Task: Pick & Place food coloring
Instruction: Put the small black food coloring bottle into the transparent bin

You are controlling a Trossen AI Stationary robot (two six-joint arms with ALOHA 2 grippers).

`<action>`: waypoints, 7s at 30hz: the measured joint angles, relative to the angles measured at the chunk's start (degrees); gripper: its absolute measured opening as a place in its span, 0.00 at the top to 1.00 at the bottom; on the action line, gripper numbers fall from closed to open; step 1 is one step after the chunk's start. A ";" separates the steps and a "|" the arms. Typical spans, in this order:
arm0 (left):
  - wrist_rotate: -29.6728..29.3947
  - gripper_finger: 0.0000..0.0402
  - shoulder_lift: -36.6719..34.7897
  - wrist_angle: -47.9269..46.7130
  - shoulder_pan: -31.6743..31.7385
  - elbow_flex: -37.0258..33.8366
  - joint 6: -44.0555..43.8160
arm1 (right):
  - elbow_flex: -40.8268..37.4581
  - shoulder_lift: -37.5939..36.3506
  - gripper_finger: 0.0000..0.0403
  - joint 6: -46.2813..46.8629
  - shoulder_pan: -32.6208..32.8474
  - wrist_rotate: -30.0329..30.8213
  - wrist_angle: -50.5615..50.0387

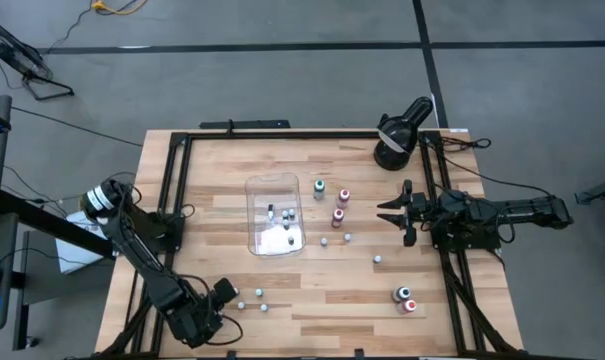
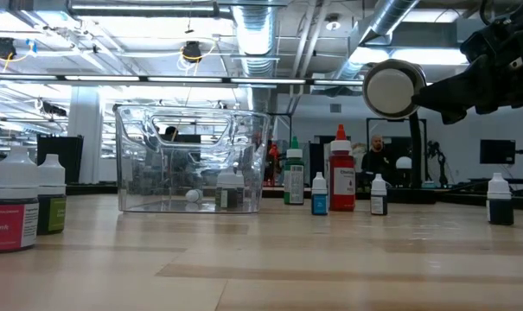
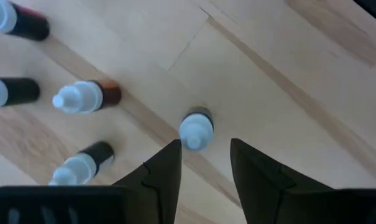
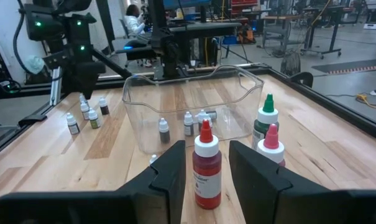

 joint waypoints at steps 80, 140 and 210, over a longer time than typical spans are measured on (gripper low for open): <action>-9.64 0.82 -34.71 -9.27 16.50 3.55 -17.37 | 0.01 -0.01 0.72 -0.01 0.00 0.00 0.00; 2.59 0.81 11.97 -3.33 65.63 21.30 -6.52 | 0.02 -0.01 0.72 -0.01 0.01 0.00 0.00; -1.07 0.81 13.86 -2.76 63.18 21.32 32.80 | 0.02 0.00 0.72 0.00 0.00 0.00 0.00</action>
